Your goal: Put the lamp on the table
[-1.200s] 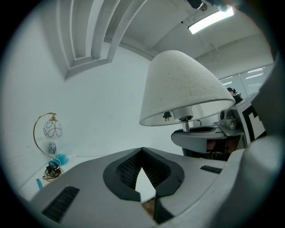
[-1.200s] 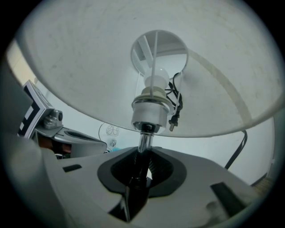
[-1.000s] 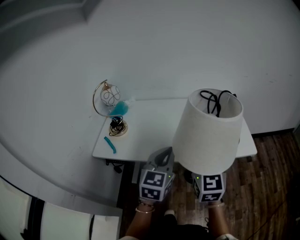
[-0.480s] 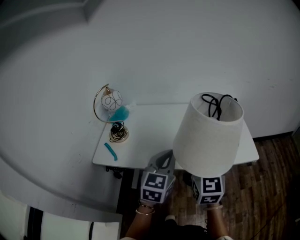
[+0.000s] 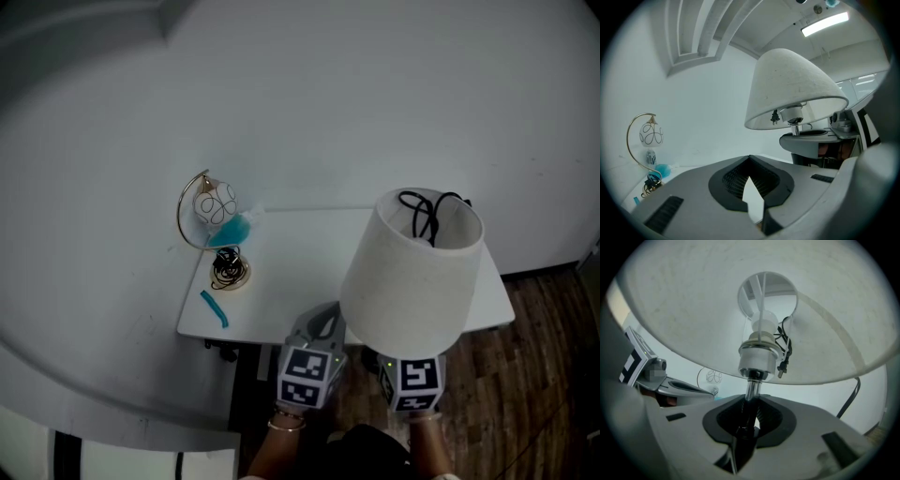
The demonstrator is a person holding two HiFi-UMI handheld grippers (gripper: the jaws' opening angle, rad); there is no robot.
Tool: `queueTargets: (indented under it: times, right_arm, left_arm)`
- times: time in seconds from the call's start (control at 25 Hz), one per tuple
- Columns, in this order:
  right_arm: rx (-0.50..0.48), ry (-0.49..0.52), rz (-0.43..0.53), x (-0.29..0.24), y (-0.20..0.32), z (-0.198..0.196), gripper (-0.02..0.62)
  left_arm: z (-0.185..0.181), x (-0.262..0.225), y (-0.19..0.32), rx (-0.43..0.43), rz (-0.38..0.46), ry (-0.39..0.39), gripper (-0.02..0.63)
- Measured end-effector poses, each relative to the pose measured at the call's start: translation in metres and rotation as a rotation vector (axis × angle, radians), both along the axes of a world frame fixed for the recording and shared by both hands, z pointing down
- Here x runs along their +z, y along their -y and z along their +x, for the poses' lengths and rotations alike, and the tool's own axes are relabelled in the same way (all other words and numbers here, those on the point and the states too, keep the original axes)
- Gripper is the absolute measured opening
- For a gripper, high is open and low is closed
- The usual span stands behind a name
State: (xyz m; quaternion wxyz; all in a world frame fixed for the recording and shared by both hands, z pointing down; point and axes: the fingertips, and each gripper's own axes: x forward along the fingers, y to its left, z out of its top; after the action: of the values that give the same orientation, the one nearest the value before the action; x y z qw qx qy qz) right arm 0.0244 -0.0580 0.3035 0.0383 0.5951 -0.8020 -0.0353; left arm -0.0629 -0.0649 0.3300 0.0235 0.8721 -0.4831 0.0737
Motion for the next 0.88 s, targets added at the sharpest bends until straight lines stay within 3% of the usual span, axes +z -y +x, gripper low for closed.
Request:
queueTargets:
  times: [0.52,0.88]
  right_arm:
    - [0.019,-0.013,0.019,0.007,0.011,0.006,0.063]
    - [0.000,-0.007,-0.010,0.008,0.077,0.000,0.064]
  left_arm:
    - [0.006,0.008,0.010,0.019,0.021,-0.012,0.006]
    - [0.000,0.011,0.069,0.004,-0.020,-0.013,0.006]
